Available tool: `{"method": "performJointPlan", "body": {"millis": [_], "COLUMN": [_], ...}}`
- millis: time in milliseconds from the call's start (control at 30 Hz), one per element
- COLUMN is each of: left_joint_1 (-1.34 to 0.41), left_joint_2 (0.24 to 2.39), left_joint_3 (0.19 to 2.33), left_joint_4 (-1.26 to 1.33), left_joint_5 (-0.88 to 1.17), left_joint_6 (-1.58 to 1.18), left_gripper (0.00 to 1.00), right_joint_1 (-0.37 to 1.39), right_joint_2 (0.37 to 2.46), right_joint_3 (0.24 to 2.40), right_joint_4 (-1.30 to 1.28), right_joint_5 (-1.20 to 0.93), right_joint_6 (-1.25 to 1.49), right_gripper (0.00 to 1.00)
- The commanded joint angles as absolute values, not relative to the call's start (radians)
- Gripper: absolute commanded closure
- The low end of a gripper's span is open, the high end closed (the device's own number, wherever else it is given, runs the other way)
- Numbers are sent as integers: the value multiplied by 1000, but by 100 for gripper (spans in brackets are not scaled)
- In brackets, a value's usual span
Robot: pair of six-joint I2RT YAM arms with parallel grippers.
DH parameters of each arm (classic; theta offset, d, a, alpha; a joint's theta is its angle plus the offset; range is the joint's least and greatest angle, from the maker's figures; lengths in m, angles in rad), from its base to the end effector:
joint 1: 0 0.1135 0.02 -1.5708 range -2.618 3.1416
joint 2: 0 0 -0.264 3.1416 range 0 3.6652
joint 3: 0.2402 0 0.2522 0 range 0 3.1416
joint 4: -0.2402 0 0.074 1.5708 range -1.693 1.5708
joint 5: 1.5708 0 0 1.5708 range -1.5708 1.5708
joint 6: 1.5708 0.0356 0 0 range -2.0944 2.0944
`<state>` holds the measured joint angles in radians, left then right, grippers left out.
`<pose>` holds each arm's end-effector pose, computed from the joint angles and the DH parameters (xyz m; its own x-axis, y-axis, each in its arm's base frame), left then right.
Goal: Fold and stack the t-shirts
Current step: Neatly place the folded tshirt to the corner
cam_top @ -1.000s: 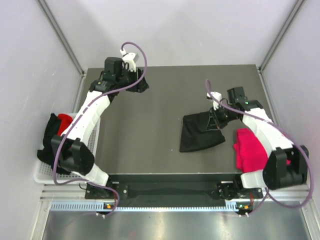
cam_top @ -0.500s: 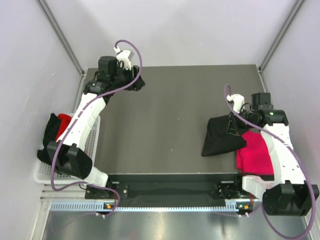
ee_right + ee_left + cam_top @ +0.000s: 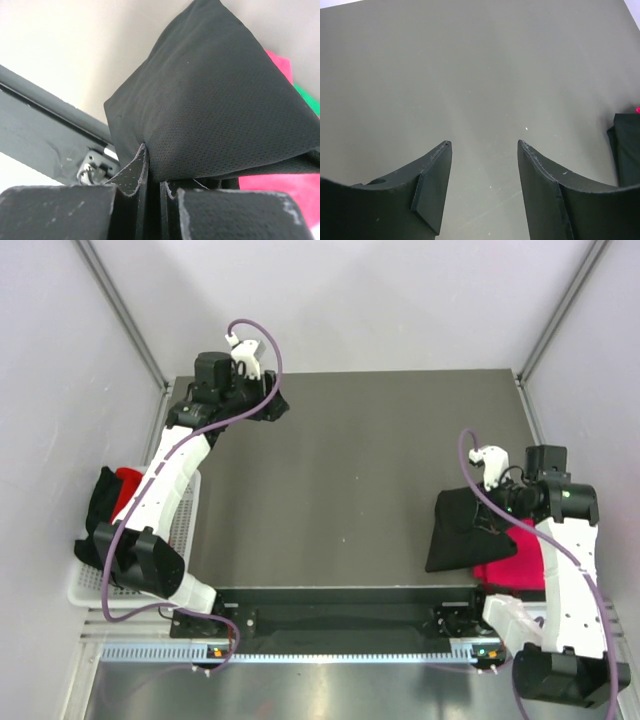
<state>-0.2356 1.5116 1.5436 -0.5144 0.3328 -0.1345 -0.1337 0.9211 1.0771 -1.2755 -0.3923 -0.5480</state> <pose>0.3305 -0.0913 0.3949 -0.5143 -0.0069 -0.8576 0.4370 0.8583 -0.2690 0.1401 -0.0051 0.3248 -0.7393 -0.3863 -0.5515 -0.5005 0.8632 0.0664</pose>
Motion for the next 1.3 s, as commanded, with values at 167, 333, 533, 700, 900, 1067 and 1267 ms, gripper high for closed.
{"method": "performJointPlan", "body": {"millis": [167,333,533,700,900,1067,1267], "left_joint_1": [-225,-225,-225,-225,-224,-224,-222], "left_joint_2": [1471,1471,1477,1485,1490,1483,1494], "left_joint_3": [1529,1520,1522,1529,1531,1522,1523], "left_joint_4": [-446,-439,-428,-431,-428,-426,-425], "left_joint_5": [360,380,399,414,417,419,420], "left_joint_6": [-158,-169,-179,-190,-195,-193,-196], "left_gripper": [40,40,40,41,41,41,41], "right_joint_1": [-186,-213,-258,-319,-504,-649,-851], "right_joint_2": [836,827,834,851,891,948,1040], "right_joint_3": [1147,1169,1197,1204,1193,1201,1227], "right_joint_4": [-1370,-1370,-1390,-1396,-1387,-1397,-1425], "right_joint_5": [-308,-267,-210,-190,-231,-294,-374], "right_joint_6": [-594,-586,-603,-621,-715,-816,-942], "right_gripper": [100,100,100,100,100,100,100]}}
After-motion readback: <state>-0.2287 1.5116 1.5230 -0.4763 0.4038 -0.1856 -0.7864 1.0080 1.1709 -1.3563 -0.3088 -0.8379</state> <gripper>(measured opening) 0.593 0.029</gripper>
